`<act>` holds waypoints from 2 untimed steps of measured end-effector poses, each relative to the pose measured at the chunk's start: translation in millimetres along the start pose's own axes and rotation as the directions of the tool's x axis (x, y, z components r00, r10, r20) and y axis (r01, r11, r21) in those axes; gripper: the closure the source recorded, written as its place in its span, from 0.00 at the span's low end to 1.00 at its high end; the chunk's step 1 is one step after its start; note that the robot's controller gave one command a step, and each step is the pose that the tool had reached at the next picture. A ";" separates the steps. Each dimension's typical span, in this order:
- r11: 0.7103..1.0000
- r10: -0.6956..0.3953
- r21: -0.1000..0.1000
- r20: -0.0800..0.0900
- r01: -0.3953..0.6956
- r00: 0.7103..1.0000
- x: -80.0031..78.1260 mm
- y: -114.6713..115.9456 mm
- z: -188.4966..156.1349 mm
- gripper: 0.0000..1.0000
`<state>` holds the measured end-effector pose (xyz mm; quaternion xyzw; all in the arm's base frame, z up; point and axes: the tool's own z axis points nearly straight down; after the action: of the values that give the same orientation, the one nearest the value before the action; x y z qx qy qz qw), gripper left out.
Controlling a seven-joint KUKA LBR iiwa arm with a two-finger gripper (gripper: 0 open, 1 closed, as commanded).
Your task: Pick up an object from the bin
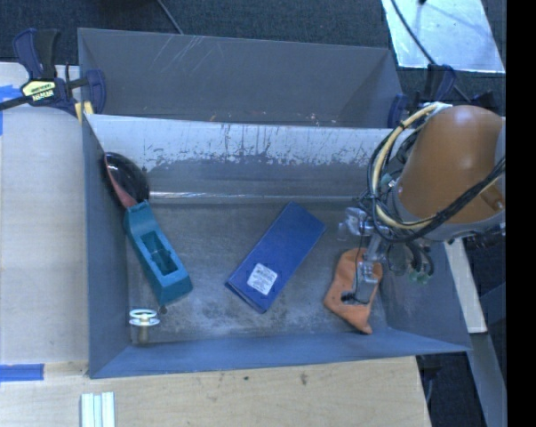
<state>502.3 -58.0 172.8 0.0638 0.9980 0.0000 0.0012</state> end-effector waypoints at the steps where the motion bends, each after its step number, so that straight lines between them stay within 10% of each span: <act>1: 0.997 0.083 0.000 0.000 -0.083 0.997 8.5 -3.2 94.5 1.00; 2: 0.997 0.083 0.000 0.000 -0.083 0.997 8.4 -3.3 94.5 1.00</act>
Offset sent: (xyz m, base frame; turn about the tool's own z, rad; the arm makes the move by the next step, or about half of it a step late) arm 0.0000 0.0000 0.0000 0.0000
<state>493.8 -60.2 78.3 0.1050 0.9945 -0.0001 0.0010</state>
